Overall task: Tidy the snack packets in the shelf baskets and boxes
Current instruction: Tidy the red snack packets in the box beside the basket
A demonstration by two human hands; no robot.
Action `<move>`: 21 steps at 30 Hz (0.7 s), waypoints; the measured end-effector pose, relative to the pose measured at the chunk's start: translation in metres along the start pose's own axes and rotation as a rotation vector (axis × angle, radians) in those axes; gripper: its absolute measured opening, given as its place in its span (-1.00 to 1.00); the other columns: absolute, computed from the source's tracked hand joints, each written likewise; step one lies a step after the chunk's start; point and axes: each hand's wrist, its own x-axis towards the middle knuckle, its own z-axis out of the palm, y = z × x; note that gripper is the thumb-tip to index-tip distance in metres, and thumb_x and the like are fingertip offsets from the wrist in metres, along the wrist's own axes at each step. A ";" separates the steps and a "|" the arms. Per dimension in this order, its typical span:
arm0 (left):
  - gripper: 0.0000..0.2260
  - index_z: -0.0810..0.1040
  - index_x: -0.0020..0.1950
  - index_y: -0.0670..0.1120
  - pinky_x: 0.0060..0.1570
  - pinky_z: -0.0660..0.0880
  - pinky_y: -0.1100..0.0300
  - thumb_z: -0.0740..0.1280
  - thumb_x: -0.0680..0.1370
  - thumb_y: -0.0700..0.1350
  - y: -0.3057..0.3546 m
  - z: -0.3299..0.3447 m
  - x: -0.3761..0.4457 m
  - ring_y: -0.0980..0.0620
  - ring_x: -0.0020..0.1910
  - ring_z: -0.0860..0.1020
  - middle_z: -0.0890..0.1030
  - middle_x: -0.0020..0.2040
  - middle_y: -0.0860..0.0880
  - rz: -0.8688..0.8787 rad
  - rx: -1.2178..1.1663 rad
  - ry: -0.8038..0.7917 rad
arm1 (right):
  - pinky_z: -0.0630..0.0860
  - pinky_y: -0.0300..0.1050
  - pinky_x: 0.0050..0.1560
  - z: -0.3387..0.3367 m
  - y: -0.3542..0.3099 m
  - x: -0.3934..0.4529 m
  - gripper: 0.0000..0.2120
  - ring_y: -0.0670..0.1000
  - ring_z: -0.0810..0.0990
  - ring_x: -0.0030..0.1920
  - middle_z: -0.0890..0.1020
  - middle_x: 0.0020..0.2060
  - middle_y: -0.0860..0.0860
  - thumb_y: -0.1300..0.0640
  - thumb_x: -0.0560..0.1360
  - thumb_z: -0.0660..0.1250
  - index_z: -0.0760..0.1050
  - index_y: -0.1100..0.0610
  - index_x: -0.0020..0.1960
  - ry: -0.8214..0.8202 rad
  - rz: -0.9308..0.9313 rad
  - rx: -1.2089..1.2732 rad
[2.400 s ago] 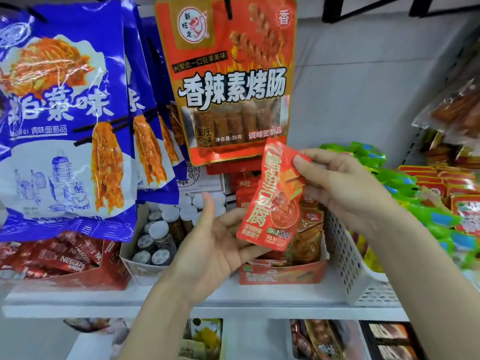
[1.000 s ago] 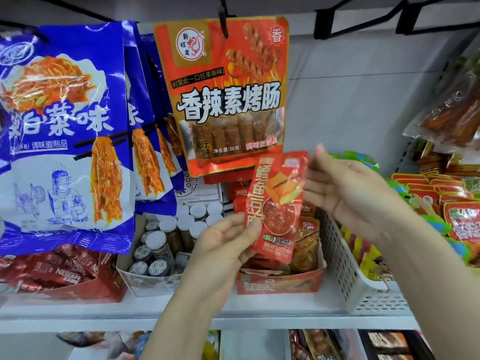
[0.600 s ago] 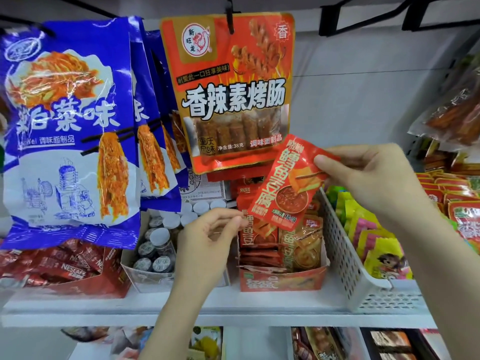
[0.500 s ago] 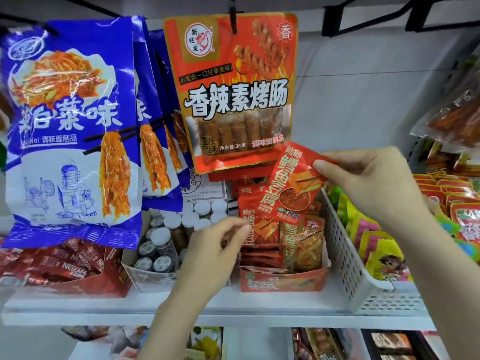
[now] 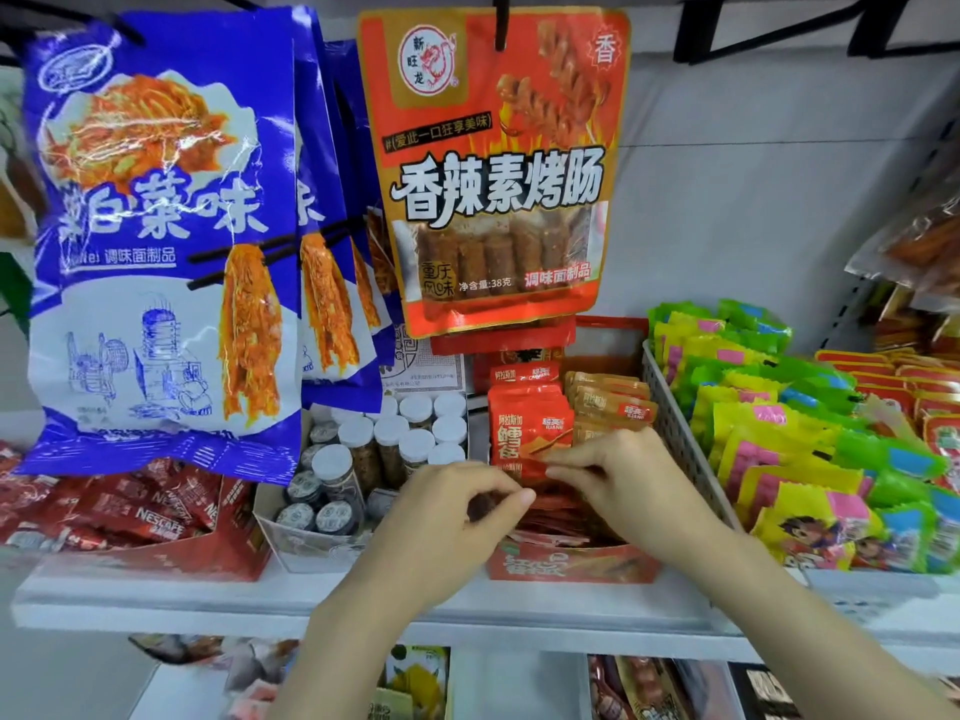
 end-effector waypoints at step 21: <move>-0.67 0.59 -0.10 -0.13 -0.19 0.34 0.27 0.17 0.66 0.05 -0.005 0.004 0.005 0.13 -0.16 0.43 0.51 -0.25 0.04 0.035 0.059 -0.062 | 0.48 -0.44 -0.17 0.016 0.005 0.020 -0.75 -0.24 0.58 -0.28 0.62 -0.31 -0.16 0.10 0.35 0.57 0.64 0.03 0.00 0.180 0.196 0.112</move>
